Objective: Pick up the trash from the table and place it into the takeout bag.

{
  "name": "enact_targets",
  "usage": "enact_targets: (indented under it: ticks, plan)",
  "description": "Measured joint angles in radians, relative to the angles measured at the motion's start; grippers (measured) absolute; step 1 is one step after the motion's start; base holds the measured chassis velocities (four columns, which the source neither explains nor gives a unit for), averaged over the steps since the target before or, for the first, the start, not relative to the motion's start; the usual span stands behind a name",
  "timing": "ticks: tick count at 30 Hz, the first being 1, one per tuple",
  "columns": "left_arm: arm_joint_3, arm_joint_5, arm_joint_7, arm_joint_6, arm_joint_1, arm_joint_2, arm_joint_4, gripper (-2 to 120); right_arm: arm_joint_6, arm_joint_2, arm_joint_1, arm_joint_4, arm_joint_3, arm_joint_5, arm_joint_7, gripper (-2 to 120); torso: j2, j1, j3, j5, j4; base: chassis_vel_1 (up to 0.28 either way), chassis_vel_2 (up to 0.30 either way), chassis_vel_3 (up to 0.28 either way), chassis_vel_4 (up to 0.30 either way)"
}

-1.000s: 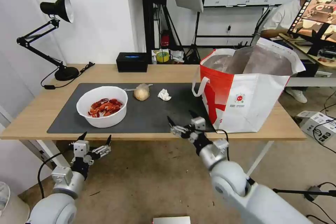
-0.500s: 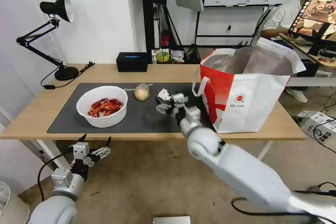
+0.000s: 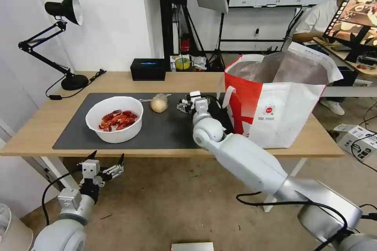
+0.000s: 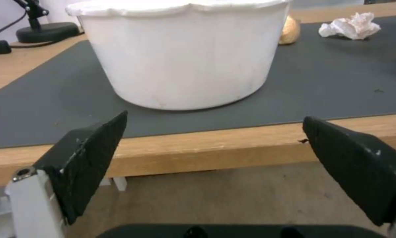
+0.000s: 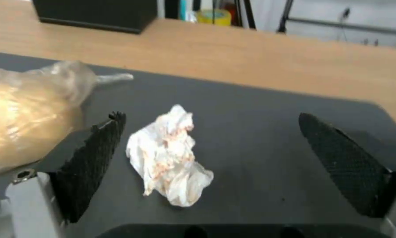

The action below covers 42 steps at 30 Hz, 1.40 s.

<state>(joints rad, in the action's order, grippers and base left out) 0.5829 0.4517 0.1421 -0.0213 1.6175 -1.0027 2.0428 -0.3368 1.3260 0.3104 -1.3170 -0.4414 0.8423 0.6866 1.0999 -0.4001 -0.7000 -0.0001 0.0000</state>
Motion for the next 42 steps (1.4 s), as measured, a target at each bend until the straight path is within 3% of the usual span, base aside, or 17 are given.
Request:
enact_targets:
  ticks: [10,18,42]
  plan:
    - [-0.024,0.000,0.000,0.002,-0.018,0.003,-0.001,100,-0.029,0.057,-0.003,0.043,0.053,0.087,0.087,100,0.000,0.000,0.000,0.0000,0.0000,0.000,0.000,0.000,0.000]
    - [-0.034,0.003,0.000,0.005,-0.021,0.030,-0.007,100,-0.045,0.073,-0.003,0.070,0.073,0.107,0.095,100,0.000,0.000,0.000,0.0000,0.0000,0.000,0.000,0.000,0.000]
    - [-0.059,0.006,0.009,0.000,-0.033,0.040,-0.008,100,-0.038,0.105,-0.032,0.145,0.061,0.048,-0.050,100,0.000,0.000,0.000,0.0001,0.0000,0.000,0.000,0.000,0.000]
